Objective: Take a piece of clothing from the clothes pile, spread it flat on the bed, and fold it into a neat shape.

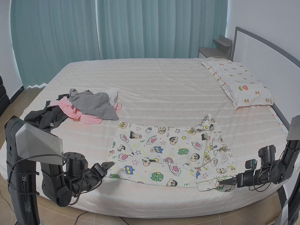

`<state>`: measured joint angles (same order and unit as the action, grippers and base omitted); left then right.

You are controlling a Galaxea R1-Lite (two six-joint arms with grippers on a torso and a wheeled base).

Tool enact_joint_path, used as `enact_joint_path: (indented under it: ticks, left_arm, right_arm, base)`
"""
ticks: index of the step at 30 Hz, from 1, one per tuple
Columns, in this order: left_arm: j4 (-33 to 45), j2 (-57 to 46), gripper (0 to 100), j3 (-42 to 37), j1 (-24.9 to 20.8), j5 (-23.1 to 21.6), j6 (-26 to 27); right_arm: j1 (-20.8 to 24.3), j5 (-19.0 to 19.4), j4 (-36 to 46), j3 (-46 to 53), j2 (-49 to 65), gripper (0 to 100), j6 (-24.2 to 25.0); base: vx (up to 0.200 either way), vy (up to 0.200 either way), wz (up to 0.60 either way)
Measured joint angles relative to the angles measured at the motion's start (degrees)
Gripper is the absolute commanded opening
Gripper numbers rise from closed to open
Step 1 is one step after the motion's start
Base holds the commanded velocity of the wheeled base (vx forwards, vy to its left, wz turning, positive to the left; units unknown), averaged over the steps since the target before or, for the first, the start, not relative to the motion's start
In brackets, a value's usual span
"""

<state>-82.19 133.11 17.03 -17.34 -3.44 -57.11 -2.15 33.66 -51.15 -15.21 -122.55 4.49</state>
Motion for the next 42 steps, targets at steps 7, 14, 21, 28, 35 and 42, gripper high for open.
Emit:
enact_joint_path:
  ticks: [7, 14, 21, 28, 35, 42]
  left_arm:
    - [0.00, 0.05, 100, 0.02, -0.07, 0.02, 0.00]
    - [0.02, 0.10, 100, 0.02, -0.07, 0.11, 0.00]
    - [0.02, 0.10, 100, 0.02, -0.07, 0.11, 0.00]
    - [0.02, 0.11, 100, 0.02, -0.07, 0.11, 0.00]
    - [0.02, 0.11, 100, 0.02, -0.07, 0.21, 0.00]
    - [0.02, 0.11, 100, 0.02, -0.07, 0.21, 0.00]
  right_arm:
    - [-0.38, -0.11, -0.06, 0.45, -0.46, 0, 0.00]
    - [-0.66, -0.22, -0.20, 1.61, -0.18, 0, 0.00]
    - [-0.28, -0.20, -3.80, 5.08, 1.11, 0, 0.05]
    - [0.04, -0.18, -7.56, 9.79, 2.46, 0, 0.07]
    - [0.04, -0.20, -7.80, 10.73, 2.55, 100, 0.09]
    - [-1.68, -1.19, -9.64, 10.92, 5.99, 100, 1.43]
  base:
    - [0.000, 0.000, 0.00]
    - [0.000, 0.000, 0.00]
    - [0.000, 0.000, 0.00]
    - [0.000, 0.000, 0.00]
    - [0.000, 0.000, 0.00]
    - [0.000, 0.000, 0.00]
